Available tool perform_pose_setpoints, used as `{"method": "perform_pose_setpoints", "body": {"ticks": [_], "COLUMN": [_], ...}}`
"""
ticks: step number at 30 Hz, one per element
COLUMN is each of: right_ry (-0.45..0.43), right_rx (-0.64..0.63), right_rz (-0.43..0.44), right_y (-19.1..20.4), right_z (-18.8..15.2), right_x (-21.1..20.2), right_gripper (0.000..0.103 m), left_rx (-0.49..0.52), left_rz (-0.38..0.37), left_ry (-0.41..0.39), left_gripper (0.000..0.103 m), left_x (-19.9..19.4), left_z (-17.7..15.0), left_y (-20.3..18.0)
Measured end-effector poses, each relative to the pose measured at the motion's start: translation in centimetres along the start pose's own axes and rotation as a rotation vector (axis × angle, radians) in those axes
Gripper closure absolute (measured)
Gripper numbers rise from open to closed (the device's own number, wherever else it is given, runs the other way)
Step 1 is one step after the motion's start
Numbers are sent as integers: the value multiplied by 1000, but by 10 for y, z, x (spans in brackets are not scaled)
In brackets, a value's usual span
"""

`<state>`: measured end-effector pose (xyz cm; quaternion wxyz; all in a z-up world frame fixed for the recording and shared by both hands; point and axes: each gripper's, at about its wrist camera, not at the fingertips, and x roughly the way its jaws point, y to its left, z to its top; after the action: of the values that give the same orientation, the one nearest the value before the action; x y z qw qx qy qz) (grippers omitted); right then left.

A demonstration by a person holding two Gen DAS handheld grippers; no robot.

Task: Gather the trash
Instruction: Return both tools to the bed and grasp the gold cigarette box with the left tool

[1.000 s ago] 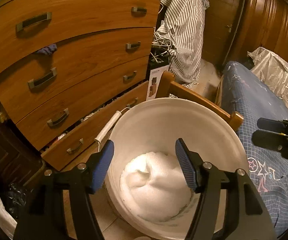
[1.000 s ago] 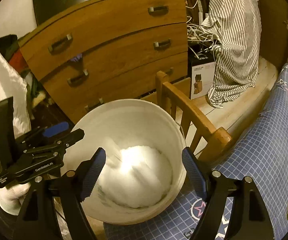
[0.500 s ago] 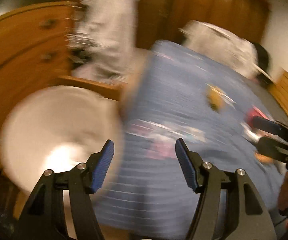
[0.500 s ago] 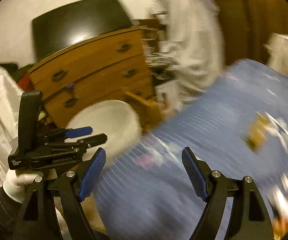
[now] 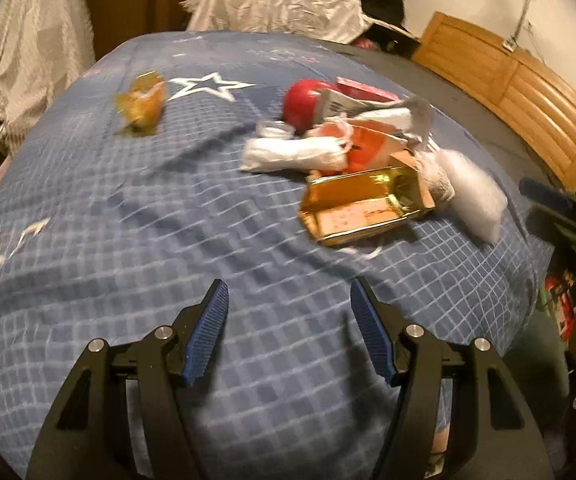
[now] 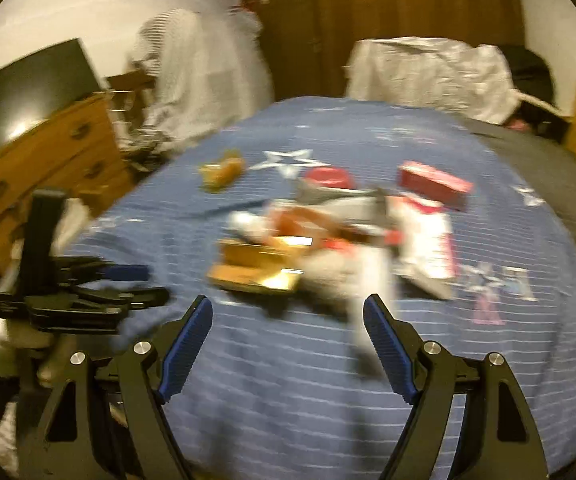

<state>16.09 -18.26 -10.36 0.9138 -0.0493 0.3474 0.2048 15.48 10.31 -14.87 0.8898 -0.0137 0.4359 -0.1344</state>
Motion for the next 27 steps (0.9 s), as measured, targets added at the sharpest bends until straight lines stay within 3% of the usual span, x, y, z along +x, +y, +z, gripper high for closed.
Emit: {"method": "perform_pose_setpoints", "body": {"ticks": [4,9,13,18,22,27], "right_ry": [50,121,138,152,145,117], "right_rx": [2,-12,-16,-23,-14,18], "right_rz": [-9,15,19,32,18,-1], "right_y": [-21,-24,-19,-19,-21,-27], "right_z": [0,1,8,11,12,9], "right_x": [23,53,67,73,75,70], "right_gripper": [24,24,25,37,61,66], "left_rx": [179,425,511,578,560,515], "left_rz": [-22,-74,-124,-137,-147,-149], "left_ry": [-47,-63,-21,37,49,44], "left_gripper": [42,30,30,30,37,45], "left_x": [9,19,37,58,67,64], "left_z": [18,38,50,54,59,57], "left_y": [-31,-57,-61,-63,-59,-58]}}
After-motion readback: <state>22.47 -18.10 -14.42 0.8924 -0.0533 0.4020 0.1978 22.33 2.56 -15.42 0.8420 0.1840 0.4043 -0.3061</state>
